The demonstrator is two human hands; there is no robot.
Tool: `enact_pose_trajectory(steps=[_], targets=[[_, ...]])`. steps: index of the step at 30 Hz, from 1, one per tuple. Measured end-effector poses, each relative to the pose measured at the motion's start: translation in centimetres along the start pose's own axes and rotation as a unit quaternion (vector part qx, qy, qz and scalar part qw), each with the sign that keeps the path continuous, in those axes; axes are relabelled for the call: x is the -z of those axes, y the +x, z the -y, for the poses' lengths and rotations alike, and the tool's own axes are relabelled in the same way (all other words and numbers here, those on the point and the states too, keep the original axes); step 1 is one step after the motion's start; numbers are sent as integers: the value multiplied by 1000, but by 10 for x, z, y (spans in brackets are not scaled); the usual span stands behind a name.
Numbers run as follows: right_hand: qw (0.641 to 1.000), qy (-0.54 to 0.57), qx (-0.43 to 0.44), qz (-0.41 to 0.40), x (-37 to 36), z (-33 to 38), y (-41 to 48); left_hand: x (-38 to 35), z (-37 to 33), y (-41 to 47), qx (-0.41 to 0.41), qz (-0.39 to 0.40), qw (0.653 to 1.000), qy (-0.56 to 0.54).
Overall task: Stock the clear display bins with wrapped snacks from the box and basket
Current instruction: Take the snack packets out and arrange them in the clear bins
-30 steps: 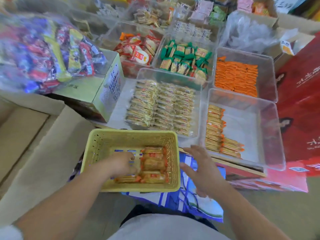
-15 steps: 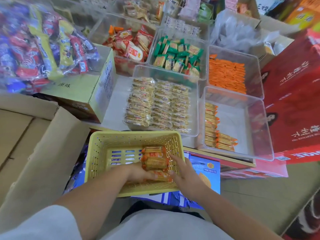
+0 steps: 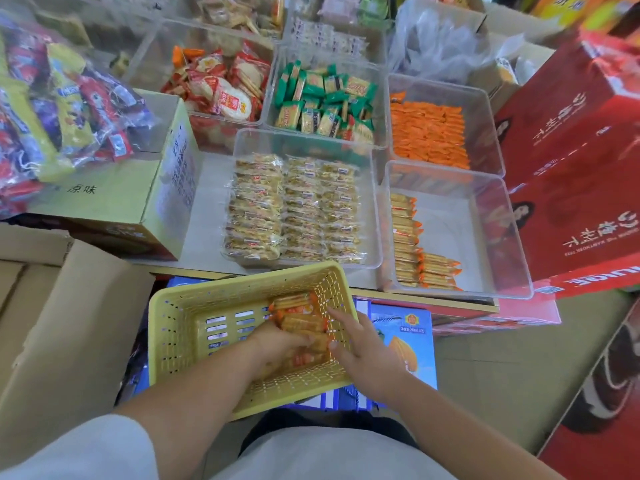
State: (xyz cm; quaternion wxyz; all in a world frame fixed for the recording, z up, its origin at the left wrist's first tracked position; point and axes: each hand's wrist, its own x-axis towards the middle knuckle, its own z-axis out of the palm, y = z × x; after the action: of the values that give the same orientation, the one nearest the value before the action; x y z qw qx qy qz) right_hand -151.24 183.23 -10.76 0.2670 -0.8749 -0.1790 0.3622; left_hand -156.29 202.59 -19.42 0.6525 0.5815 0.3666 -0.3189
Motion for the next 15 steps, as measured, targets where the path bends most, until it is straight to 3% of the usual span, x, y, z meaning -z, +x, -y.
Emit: enact_pose_trajectory(steps=[7,15], targets=[[999,42,-4,-5,-3,-1,1,-2,-15,-2,86,24,991,-99],[999,34,-8,-2,-2,0,1,5,-16,0,118,87,988,-42]])
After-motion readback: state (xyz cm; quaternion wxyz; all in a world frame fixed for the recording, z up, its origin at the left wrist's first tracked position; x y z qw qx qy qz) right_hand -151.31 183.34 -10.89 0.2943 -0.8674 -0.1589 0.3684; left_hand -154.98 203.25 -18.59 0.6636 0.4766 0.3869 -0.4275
